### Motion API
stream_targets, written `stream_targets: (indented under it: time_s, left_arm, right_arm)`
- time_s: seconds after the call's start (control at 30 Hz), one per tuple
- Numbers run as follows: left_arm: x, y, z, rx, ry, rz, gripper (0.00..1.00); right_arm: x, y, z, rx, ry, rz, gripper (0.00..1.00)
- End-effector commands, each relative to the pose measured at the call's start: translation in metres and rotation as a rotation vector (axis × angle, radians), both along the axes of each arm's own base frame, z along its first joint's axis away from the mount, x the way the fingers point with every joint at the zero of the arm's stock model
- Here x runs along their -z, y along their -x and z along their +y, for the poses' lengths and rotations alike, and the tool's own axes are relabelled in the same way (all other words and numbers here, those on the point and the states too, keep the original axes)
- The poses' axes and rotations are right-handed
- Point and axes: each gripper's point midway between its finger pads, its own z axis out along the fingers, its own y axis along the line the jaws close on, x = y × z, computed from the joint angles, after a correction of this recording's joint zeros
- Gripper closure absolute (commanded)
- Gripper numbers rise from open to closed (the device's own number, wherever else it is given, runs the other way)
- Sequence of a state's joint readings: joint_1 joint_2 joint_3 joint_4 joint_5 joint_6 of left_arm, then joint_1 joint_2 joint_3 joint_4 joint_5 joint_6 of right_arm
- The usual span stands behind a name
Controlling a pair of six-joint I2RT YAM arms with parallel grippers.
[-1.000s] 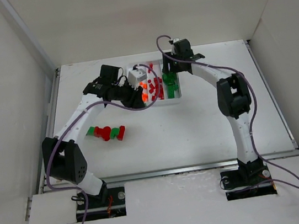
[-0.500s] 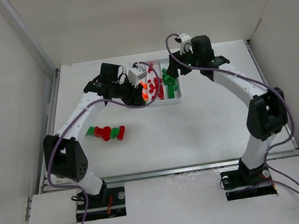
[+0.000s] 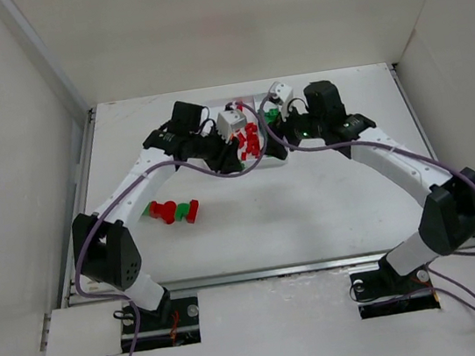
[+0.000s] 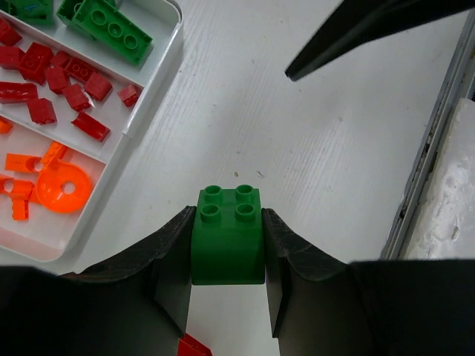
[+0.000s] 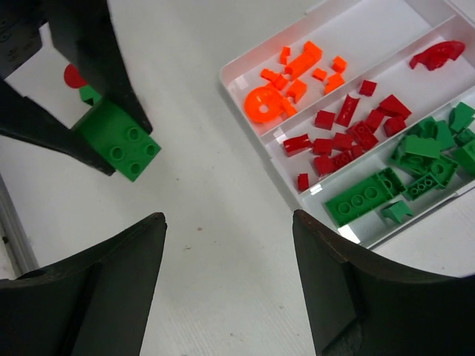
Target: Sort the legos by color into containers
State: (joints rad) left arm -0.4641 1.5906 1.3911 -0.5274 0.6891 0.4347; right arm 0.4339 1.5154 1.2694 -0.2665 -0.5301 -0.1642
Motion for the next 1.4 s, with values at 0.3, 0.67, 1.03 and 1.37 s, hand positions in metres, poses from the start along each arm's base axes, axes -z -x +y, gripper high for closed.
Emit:
stream_targets:
  time_s: [0.3, 0.67, 1.03, 1.37]
  left_arm:
    - [-0.070, 0.026, -0.005, 0.135, 0.062, -0.187, 1.00]
    - [-0.089, 0.064, -0.015, 0.317, 0.144, -0.180, 1.00]
    - [-0.100, 0.090, -0.016, 0.445, 0.191, -0.200, 1.00]
    - [-0.097, 0.093, -0.015, 0.455, 0.192, -0.188, 1.00]
  right_arm:
    - [-0.042, 0.065, 0.034, -0.270, -0.008, -0.272, 0.24]
    - [-0.049, 0.099, 0.062, -0.455, -0.043, -0.355, 0.24]
    - [-0.050, 0.098, 0.077, -0.534, -0.076, -0.337, 0.28]
    - [-0.049, 0.104, 0.086, -0.576, -0.102, -0.304, 0.45]
